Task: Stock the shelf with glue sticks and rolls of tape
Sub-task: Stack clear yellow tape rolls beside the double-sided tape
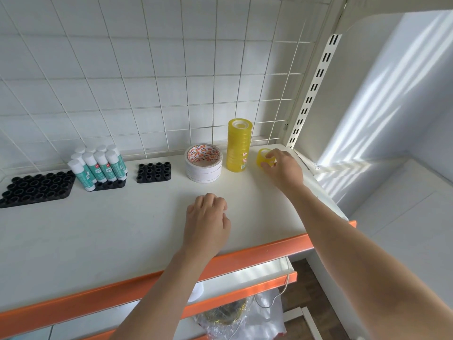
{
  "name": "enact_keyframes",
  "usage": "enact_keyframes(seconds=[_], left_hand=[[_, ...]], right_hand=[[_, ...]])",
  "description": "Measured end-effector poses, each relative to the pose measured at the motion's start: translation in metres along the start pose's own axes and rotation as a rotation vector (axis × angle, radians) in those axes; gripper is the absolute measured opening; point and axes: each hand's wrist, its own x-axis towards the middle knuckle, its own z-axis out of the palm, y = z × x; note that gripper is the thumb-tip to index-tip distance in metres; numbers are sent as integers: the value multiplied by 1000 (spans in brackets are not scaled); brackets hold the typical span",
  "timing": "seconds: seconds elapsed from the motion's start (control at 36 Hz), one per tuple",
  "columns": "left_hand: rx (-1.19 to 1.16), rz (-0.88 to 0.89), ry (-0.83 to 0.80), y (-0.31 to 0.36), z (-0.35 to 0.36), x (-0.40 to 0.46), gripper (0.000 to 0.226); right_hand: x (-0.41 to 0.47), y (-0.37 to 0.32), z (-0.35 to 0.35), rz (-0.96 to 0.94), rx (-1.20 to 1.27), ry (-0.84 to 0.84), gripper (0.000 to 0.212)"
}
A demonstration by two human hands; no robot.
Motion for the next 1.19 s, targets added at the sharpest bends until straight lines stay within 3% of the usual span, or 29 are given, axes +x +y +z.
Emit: enact_keyframes(seconds=[0.94,1.08,1.19], left_hand=[[41,7,27,0,1,1,13],[45,11,18,-1,1,0,16],[42,4,13,0,1,1,16]], right_hand=[[6,17,-16,80,-186,17,36],[-11,9,-15,72,-163,186,39],[-29,-8,-5,-91,-197,302,34]])
